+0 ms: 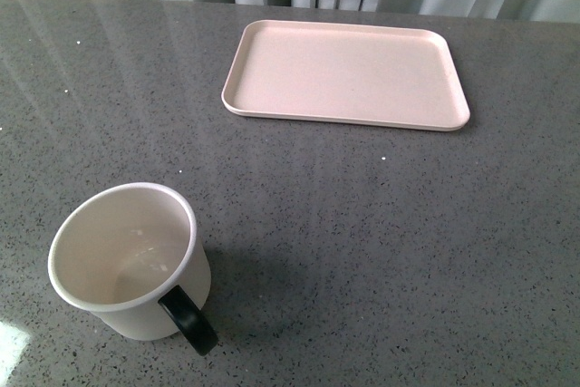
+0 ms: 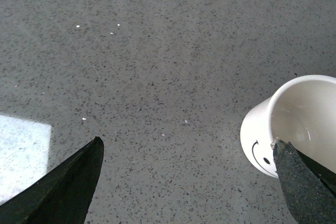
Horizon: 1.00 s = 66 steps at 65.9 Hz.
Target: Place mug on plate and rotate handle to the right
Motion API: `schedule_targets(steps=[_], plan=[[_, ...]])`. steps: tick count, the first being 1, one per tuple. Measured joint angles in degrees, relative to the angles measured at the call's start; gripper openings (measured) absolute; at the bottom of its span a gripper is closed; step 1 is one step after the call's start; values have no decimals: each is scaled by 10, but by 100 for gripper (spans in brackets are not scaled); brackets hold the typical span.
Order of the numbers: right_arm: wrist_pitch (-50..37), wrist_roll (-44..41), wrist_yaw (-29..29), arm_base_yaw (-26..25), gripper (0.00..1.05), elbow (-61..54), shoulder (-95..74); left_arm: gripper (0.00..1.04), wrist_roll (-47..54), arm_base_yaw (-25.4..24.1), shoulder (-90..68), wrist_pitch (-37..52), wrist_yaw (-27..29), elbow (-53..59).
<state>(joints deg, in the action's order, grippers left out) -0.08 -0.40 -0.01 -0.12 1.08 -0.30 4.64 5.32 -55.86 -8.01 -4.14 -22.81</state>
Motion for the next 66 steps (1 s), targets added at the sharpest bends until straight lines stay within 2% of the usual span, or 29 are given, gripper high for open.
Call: schedule_targets(steps=[20,66], plan=[[0,0,0,0,96,0,0,96,-35,60,-92,56,6,0],[0,0,0,0,96,0,0,96,-43,100,-207,86,-3,-37]])
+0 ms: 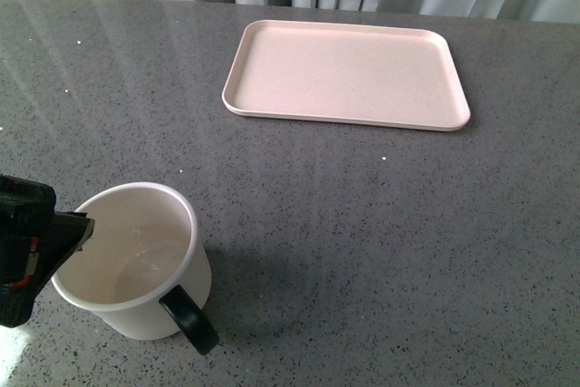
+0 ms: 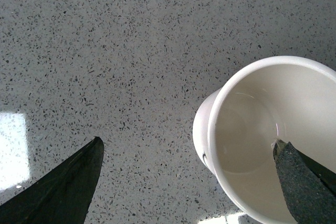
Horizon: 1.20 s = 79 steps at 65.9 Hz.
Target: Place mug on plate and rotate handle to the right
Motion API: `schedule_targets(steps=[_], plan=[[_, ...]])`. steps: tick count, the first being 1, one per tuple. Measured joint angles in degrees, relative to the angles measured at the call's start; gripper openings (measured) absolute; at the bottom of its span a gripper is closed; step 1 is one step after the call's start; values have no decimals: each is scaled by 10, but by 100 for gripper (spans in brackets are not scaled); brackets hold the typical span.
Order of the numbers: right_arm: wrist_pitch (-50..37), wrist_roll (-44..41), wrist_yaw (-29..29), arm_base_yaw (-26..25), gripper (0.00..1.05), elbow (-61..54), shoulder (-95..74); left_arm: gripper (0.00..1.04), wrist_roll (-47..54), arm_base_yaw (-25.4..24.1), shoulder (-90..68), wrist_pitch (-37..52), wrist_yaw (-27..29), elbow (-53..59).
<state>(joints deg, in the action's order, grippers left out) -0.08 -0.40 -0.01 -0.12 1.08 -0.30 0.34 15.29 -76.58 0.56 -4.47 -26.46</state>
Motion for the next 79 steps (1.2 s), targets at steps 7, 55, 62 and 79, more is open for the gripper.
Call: schedule_targets(steps=[7,55,62,79], plan=[[0,0,0,0,96,0,0,96,2,6,-20,1,-2,-8],[0,0,0,0,96,0,0,43,35,39,-126,-8,-12,-66],[0,0,0,0,96,0,0,27,35,40,-127,-13,-12,-69],[0,0,0,0,96,0,0,2,34,40,-122,-29,-20,-76]])
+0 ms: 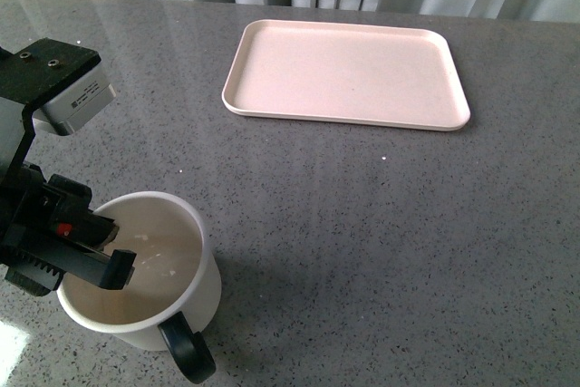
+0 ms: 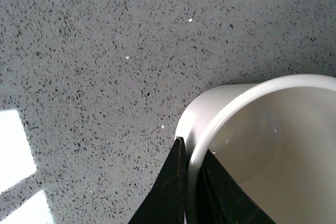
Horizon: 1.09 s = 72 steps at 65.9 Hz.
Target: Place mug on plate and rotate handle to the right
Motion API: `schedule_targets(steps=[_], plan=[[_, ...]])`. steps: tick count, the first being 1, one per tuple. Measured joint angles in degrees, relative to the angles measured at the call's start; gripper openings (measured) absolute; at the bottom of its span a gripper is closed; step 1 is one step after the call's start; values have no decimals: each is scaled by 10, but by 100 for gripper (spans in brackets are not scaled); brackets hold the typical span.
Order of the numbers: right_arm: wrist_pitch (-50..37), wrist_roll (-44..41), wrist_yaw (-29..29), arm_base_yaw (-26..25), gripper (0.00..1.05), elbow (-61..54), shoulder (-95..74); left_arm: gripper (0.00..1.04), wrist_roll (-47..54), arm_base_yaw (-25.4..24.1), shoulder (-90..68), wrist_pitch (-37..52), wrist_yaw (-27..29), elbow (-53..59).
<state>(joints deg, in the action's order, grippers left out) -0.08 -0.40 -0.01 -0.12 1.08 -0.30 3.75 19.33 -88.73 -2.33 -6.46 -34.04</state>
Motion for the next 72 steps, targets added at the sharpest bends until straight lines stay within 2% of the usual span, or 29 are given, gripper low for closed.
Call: schedule_targets(steps=[17,26,49,56,72], plan=[[0,0,0,0,96,0,0,2,0,-1,15,-31,0,-4],[0,0,0,0,96,0,0,2,-1,-5,21,-61,-2,-42],[0,0,0,0,96,0,0,2,-17,-8,-104,-113,-5,-273],[0,0,0,0,96,0,0,2,-32,5,-184,-139,-4,-390],[0,0,0,0,96,0,0,2,-44,33,-294,-200,-2,-559]])
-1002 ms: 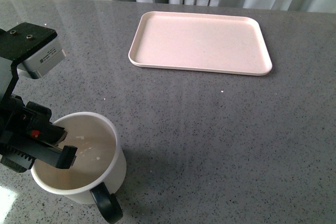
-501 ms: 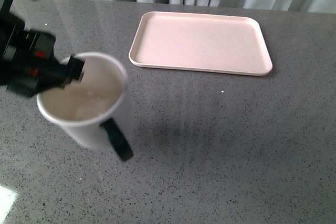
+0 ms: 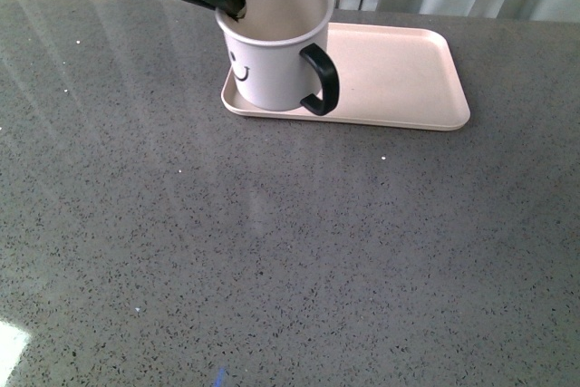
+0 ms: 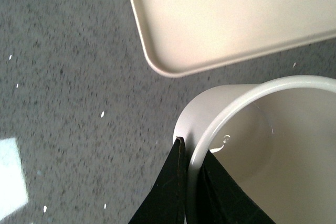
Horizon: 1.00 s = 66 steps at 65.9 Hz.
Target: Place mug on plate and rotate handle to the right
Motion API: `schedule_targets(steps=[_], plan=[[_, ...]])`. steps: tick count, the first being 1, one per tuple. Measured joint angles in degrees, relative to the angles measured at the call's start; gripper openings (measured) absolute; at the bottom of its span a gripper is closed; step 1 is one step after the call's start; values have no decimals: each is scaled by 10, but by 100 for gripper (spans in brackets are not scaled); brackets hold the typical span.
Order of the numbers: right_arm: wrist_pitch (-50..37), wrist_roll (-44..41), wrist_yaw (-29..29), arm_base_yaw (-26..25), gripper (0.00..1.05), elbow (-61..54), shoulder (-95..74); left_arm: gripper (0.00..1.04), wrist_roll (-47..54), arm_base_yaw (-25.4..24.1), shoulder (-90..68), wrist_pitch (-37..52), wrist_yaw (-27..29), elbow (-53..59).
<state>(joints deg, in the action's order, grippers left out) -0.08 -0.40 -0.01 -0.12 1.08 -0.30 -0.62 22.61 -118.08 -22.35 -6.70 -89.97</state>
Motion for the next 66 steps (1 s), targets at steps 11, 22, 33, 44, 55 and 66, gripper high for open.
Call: schedule_targets(steps=[11,22,33,44,55,66], plan=[[0,0,0,0,96,0,0,2,-8,10,-61,-33,-2,-84],[0,0,0,0,96,0,0,2,-13,13,-108,-56,-2,-141],[0,0,0,0,96,0,0,2,-21,16,-147,-74,-2,-190],[0,0,0,0,96,0,0,2,-23,22,-177,-88,-4,-233],[0,0,0,0,96,0,0,2,-22,27,-202,-106,-4,-270],[0,0,0,0,96,0,0,2,-20,28,-224,-125,-2,-302]])
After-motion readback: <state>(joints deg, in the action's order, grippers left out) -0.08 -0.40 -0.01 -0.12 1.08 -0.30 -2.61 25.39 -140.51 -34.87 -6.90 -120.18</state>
